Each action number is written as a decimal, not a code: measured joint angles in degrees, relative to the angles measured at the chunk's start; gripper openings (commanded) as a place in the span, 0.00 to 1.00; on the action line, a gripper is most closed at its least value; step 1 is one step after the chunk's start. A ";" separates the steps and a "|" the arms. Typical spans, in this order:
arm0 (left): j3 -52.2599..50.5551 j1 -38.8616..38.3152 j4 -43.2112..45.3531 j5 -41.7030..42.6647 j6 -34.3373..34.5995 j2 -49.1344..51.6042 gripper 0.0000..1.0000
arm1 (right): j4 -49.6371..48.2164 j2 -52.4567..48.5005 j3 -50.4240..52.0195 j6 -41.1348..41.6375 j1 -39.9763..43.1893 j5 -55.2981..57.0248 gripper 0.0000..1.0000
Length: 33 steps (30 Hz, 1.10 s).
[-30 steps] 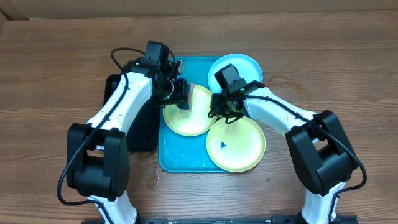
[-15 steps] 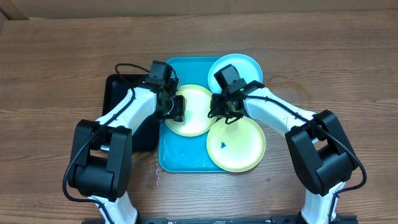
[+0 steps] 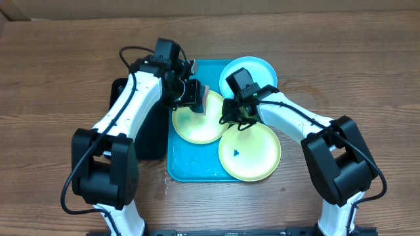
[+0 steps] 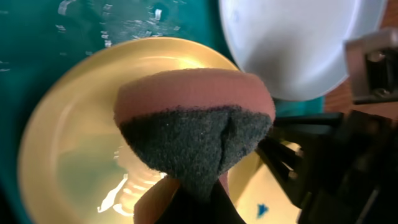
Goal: Clean dirty plates on tray and stack at the side
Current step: 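Scrub the left yellow plate's blue stain with the sponge in the left gripper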
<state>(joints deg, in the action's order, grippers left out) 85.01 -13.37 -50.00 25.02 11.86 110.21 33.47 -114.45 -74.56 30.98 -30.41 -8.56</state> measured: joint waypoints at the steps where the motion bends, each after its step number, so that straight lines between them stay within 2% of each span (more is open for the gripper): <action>1: 0.22 -0.11 -0.55 -2.40 0.00 -0.17 0.04 | 0.00 0.00 0.00 0.04 0.02 -0.02 0.11; 5: -3.13 -1.49 1.90 -8.79 0.07 -0.17 0.04 | 0.07 0.00 0.00 0.04 0.00 -0.02 0.11; 10: -12.35 -4.33 10.80 -12.52 0.26 -0.17 0.04 | 0.02 0.00 0.00 0.04 0.00 0.00 0.11; 14: -17.11 -5.05 15.67 -13.86 1.84 -0.66 0.04 | 0.04 0.00 0.00 0.07 0.02 0.00 0.11; 18: -17.92 -5.03 16.24 -12.81 3.04 -1.36 0.04 | 0.07 0.00 0.00 0.02 0.00 0.00 0.11; 21: -17.77 -4.33 14.56 -8.20 3.04 -1.36 0.04 | 0.07 0.00 0.00 0.04 0.00 0.00 0.10; 27: -9.97 -1.75 2.95 0.00 2.58 -1.33 0.04 | -0.04 0.00 0.00 0.04 0.00 0.02 0.10; 33: 0.11 1.40 -2.27 -2.34 1.46 -3.23 0.04 | -0.02 0.00 0.00 0.02 0.00 0.02 0.10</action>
<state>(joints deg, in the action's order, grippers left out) 85.12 -11.97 -52.27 22.68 13.32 106.98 33.45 -114.45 -74.56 31.00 -30.41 -8.54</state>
